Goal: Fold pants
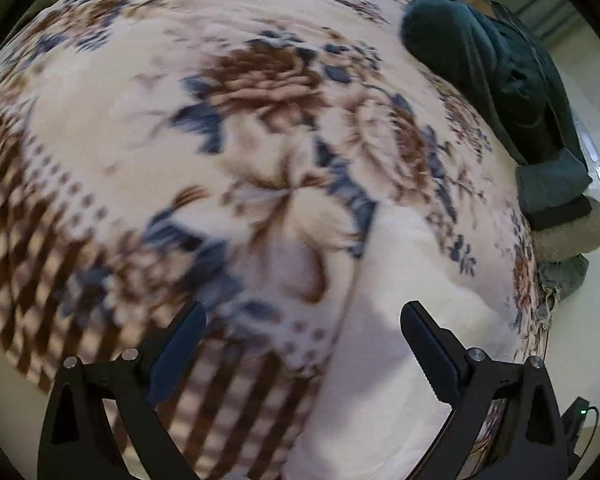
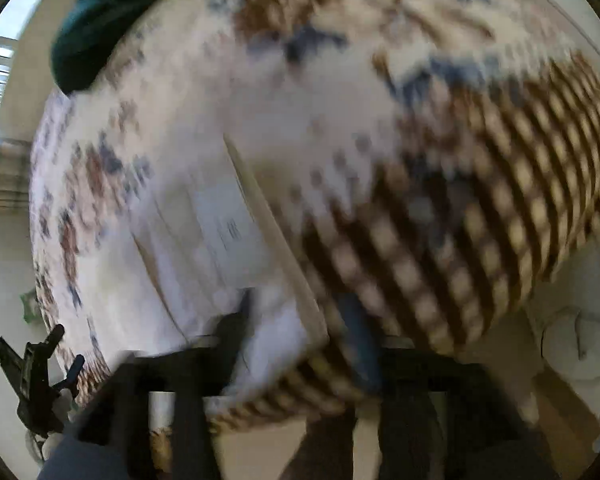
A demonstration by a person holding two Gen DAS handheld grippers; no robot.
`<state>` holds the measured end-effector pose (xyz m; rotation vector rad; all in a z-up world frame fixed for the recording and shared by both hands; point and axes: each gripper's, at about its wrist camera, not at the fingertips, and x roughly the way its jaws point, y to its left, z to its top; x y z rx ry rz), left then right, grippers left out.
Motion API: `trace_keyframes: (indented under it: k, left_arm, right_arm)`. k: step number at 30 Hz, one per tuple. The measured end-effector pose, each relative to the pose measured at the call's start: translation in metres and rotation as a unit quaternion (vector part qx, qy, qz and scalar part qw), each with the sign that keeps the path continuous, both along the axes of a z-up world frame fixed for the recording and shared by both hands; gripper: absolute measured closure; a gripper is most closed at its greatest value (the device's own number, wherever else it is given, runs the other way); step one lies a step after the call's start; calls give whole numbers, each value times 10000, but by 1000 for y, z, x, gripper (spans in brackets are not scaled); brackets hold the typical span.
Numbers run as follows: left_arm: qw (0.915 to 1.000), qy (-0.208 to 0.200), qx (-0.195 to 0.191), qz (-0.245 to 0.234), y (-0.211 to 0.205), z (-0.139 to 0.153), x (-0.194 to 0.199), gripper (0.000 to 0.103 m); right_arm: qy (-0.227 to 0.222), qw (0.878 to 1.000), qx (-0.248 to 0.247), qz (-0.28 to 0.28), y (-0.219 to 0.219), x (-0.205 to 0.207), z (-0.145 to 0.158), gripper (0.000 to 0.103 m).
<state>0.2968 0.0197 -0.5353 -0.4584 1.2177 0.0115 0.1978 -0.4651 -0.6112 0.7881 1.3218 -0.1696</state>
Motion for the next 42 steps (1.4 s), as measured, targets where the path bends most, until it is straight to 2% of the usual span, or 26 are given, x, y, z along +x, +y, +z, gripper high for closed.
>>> trace_keyframes:
  k: [2,4,6,7,8,10,11,15,19,21,22,23,24,25,28,29,30,32,33,34,35,36,39,42]
  left_arm:
    - [9998,-54,49,-176,-10,0,13,3]
    - [9991,-64,120,-392,-21,-3,27,3]
    - [9982,-16,205,-557,-31,-8,41,4]
    - [9979,-10,234,-597,-34,-10,46,4]
    - [9975,-5,245,-657,-37,-12,50,4]
    - [9969,49,281,-732,-43,-17,59,4]
    - [9967,65,280,-761,-45,-19,62,4]
    - [9965,202,232,-771,-49,-31,72,4]
    - [9968,441,-40,-672,-48,-52,84,4]
    - [9961,364,-371,-718,-49,-60,89,10]
    - [9957,270,-472,-749,-49,-61,91,30]
    - [9954,197,-537,-771,-49,-63,93,62]
    - [9948,196,-644,-769,-47,-67,96,71]
    - [9951,252,-635,-720,-45,-71,99,72]
    - [9942,403,-886,-455,-31,-81,104,72]
    - [9936,427,-952,-426,-30,-79,104,70]
    - [9935,429,-970,-419,-28,-74,103,70]
    - [9941,449,-902,-404,-27,-60,96,68]
    - [9944,383,-903,-391,-25,-50,88,68]
    - [9944,292,-947,-369,-23,-42,80,53]
    - [9940,205,-1011,-363,-23,-34,70,23]
    - [9930,154,-1114,-373,-23,-26,55,12]
    - [9900,289,-1300,-474,-29,-23,20,10]
    - [9891,496,-1200,-693,-42,-35,-13,10]
  right_arm:
    - [-102,9994,291,152,0,20,-11,25]
    - [12,9981,567,255,6,45,-31,25]
    - [215,9926,1192,119,7,59,-63,26]
    - [282,9916,1261,22,9,64,-73,32]
    - [139,9922,1237,-99,11,65,-76,68]
    - [-27,9951,986,-48,15,69,-68,83]
    - [-162,9965,823,-32,16,69,-57,87]
    - [-273,9995,163,61,13,63,-32,89]
    - [-172,9998,-4,-113,-5,51,-32,89]
    - [-150,9998,-118,-53,-10,49,-31,89]
    - [-123,9999,-117,-29,-11,51,-34,89]
    - [-96,9999,-136,-23,-10,54,-37,89]
    - [-52,9999,-147,-7,-10,57,-40,89]
    - [-2,9999,-155,-5,-7,61,-44,89]
    - [236,9994,-101,231,-2,70,-53,82]
    - [242,9993,-74,289,-3,70,-50,72]
    - [216,9992,-32,335,-3,69,-47,67]
    - [167,9991,9,397,-4,62,-37,44]
    - [171,9990,1,408,-4,55,-31,41]
    - [165,9990,13,406,-3,49,-26,39]
    - [173,9991,88,383,-1,39,-21,39]
    - [218,9991,171,327,1,29,-18,39]
    - [390,9984,395,86,6,0,-18,39]
    - [546,9972,506,66,18,-24,-26,39]
